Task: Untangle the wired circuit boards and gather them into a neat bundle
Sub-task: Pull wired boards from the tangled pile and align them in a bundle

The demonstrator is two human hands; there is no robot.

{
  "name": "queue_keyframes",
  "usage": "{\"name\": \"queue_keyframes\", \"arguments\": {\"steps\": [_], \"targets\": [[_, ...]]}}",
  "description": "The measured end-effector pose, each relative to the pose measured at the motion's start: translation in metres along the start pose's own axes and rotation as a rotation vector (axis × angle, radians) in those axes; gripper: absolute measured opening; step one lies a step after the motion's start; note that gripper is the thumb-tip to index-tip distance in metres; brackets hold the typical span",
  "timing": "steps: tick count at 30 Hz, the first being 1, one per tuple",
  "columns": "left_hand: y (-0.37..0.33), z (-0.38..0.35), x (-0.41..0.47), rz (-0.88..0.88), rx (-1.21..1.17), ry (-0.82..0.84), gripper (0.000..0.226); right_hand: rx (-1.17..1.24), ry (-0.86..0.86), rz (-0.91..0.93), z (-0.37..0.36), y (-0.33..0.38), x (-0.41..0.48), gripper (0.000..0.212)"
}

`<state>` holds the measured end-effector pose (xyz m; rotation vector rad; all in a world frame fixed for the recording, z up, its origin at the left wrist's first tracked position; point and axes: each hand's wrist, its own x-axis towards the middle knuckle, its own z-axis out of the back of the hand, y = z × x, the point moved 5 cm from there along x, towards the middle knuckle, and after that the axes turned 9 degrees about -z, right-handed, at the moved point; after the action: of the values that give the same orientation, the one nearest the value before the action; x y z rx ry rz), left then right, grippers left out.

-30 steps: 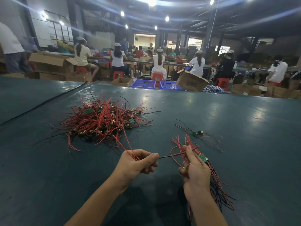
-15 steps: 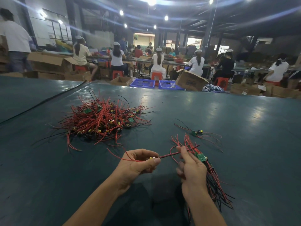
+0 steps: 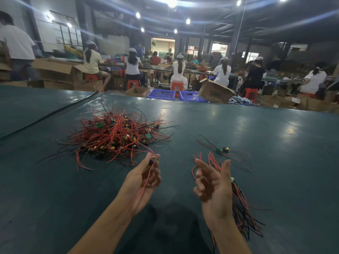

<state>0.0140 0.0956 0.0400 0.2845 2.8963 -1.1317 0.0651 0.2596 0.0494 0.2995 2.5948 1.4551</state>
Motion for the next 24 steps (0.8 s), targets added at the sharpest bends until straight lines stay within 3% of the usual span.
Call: {"name": "queue_keyframes", "arguments": {"steps": [4, 7, 9, 11, 13, 18, 21, 24], "targets": [[0.011, -0.005, -0.002, 0.041, 0.38, 0.138, 0.059, -0.298, -0.029, -0.093, -0.008, -0.016, -0.002, 0.049], [0.019, -0.006, -0.008, 0.078, 0.547, 0.276, 0.07, -0.342, -0.002, -0.113, -0.018, -0.027, -0.006, 0.045], [0.019, -0.006, -0.009, 0.062, 0.513, 0.257, 0.063, -0.319, -0.025, -0.136, -0.019, -0.029, -0.008, 0.041], [0.023, -0.004, -0.006, 0.083, 0.367, 0.159, 0.033, -0.246, -0.041, -0.15, -0.017, -0.028, -0.008, 0.034], [0.028, -0.002, -0.006, 0.097, 0.288, 0.117, 0.021, -0.165, -0.064, -0.143, -0.016, -0.025, -0.008, 0.029], [0.04, -0.011, -0.016, 0.034, 0.51, 0.353, 0.017, -0.175, 0.002, -0.068, -0.021, -0.018, -0.011, 0.024], [0.035, -0.014, -0.015, -0.078, 0.569, 0.29, 0.036, -0.234, 0.065, -0.051, -0.027, -0.018, -0.013, 0.023], [0.029, -0.015, -0.014, -0.229, 0.591, 0.251, 0.043, -0.279, 0.022, -0.04, -0.027, -0.019, -0.012, 0.027]]}}
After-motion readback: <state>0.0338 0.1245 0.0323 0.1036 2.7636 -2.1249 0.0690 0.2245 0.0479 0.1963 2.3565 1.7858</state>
